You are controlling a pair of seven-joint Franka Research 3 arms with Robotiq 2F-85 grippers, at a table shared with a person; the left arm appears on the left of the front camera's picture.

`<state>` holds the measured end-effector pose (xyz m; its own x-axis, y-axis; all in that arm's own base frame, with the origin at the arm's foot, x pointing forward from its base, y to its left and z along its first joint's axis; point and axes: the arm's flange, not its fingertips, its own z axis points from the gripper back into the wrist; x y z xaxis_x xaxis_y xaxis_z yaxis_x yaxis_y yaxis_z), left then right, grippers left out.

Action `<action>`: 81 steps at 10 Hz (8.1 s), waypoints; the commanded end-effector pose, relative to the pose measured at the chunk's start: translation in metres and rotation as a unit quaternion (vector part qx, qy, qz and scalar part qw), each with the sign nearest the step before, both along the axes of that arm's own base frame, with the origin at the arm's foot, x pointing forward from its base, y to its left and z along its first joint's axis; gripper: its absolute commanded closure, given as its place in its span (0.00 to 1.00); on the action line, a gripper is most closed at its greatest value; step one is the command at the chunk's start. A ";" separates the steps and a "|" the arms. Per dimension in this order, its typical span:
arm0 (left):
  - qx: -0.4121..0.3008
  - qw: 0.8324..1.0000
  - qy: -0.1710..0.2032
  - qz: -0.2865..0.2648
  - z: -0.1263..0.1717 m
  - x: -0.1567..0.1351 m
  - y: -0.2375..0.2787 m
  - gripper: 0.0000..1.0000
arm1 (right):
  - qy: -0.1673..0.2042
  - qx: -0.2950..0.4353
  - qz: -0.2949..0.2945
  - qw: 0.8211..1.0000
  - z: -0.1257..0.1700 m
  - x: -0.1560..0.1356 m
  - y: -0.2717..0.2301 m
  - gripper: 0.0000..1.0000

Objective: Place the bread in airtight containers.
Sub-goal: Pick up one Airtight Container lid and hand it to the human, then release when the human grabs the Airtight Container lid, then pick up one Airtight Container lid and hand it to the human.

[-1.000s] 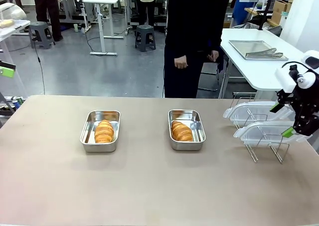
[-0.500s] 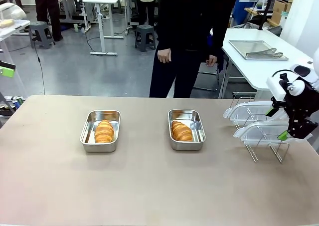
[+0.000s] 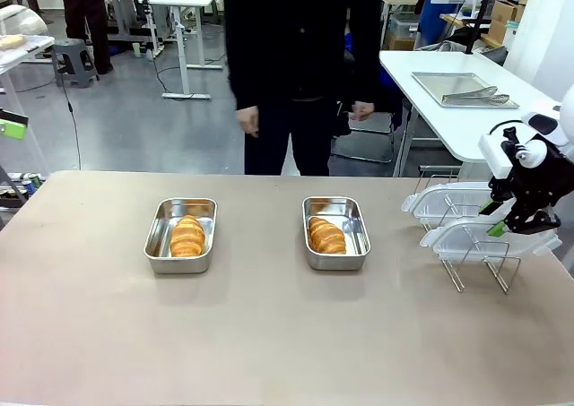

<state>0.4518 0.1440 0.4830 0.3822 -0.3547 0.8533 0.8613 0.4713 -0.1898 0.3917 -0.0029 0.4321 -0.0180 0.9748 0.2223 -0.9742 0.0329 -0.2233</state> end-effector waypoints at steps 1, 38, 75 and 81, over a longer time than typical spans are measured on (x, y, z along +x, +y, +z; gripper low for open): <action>-0.002 1.000 -0.004 -0.004 0.002 -0.001 -0.001 0.00 | -0.007 -0.019 -0.007 1.000 -0.005 -0.003 0.004 1.00; -0.002 1.000 -0.004 -0.004 0.002 -0.001 -0.001 0.00 | -0.217 -0.002 0.253 0.943 0.137 0.055 0.200 0.92; -0.002 1.000 -0.004 -0.004 0.002 -0.001 -0.001 0.00 | 0.045 0.321 -0.154 0.933 0.104 -0.025 -0.091 0.00; -0.002 1.000 -0.004 -0.004 0.002 -0.001 -0.001 0.00 | -0.048 0.140 -0.135 0.980 0.096 -0.014 -0.029 0.00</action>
<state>0.4517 0.1447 0.4833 0.3823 -0.3546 0.8533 0.8609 0.4722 -0.1895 0.3808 -0.0506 0.5365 0.1983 0.7767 0.5979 -0.9128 0.3685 -0.1760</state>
